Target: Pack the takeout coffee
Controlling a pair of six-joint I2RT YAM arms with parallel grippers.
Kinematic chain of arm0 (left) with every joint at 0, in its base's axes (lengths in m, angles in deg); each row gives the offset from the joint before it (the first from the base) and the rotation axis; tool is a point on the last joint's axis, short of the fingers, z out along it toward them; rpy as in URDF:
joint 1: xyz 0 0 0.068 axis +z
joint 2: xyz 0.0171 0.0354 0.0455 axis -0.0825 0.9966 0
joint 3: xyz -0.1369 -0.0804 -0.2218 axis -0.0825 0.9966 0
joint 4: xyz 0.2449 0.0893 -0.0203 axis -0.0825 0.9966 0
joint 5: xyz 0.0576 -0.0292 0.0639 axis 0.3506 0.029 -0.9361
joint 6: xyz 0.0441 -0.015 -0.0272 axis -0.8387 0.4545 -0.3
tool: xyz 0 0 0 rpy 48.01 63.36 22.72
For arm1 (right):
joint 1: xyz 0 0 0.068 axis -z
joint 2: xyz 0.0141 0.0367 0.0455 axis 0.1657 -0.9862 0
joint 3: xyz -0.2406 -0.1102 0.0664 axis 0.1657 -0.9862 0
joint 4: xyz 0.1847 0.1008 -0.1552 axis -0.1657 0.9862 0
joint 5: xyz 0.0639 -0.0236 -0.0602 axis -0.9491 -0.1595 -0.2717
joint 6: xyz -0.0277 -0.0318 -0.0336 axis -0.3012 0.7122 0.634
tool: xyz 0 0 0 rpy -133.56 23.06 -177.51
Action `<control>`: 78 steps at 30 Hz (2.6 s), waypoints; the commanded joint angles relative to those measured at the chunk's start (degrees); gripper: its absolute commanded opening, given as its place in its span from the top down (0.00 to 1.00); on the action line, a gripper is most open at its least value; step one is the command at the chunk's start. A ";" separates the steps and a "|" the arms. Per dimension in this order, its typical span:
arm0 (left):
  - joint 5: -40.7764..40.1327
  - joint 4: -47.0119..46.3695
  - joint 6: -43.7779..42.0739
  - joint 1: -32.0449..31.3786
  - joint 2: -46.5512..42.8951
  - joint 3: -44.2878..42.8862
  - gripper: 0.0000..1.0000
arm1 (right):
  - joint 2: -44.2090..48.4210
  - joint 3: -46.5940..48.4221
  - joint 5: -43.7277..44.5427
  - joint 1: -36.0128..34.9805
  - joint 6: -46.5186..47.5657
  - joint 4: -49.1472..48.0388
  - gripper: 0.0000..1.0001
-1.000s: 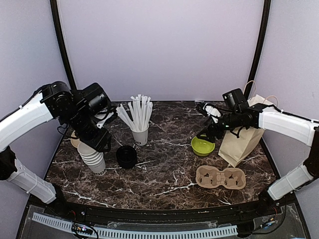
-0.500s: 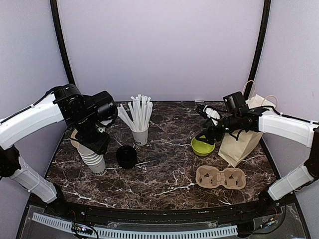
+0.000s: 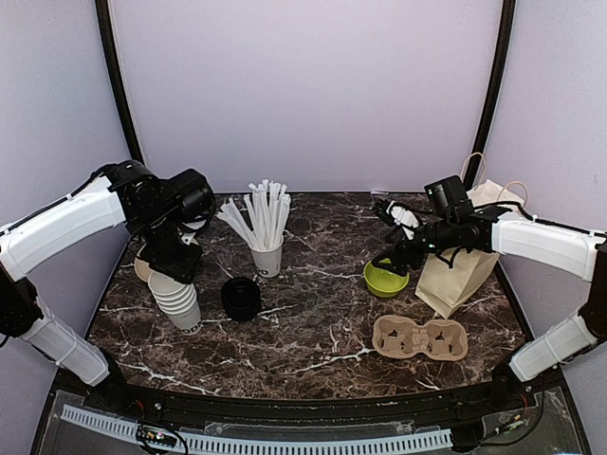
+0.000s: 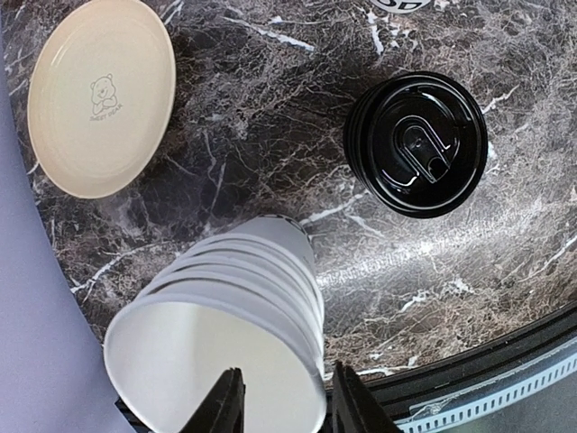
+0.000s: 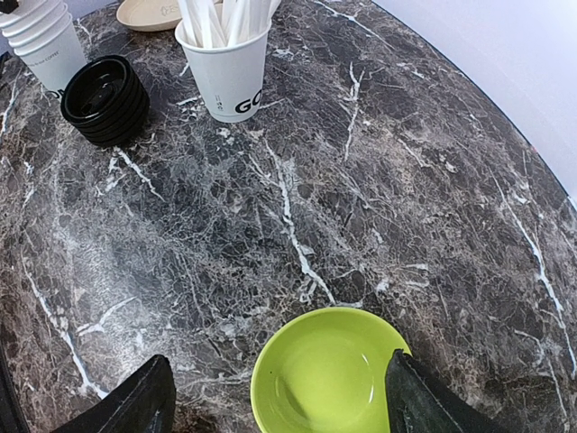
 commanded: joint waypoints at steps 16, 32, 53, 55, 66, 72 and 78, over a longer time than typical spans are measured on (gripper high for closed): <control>-1.74 4.57 1.69 0.45 -1.59 2.49 1.00 | -1.35 -0.38 -0.53 -0.45 0.49 -1.80 0.20; -8.69 6.64 2.01 10.27 -2.82 3.47 1.00 | -1.51 -0.15 -0.97 -0.46 0.40 -1.23 0.21; -7.31 5.40 2.46 14.13 -1.00 -3.64 1.00 | -3.26 1.21 -2.19 -0.45 0.33 -0.18 0.21; -14.43 7.75 2.86 13.23 0.65 -3.60 1.00 | -3.37 1.17 -2.28 -0.45 0.38 -0.17 0.21; 2.78 3.33 0.11 14.25 2.20 -4.76 1.00 | -4.65 2.28 -4.05 -0.62 0.52 0.98 0.22; -10.06 8.04 4.54 11.77 3.99 -5.58 1.00 | -5.16 2.45 -4.09 -0.89 0.71 1.31 0.22; -3.90 6.56 1.98 11.01 5.60 -9.02 1.00 | -6.08 3.48 -4.78 -1.13 0.85 1.99 0.21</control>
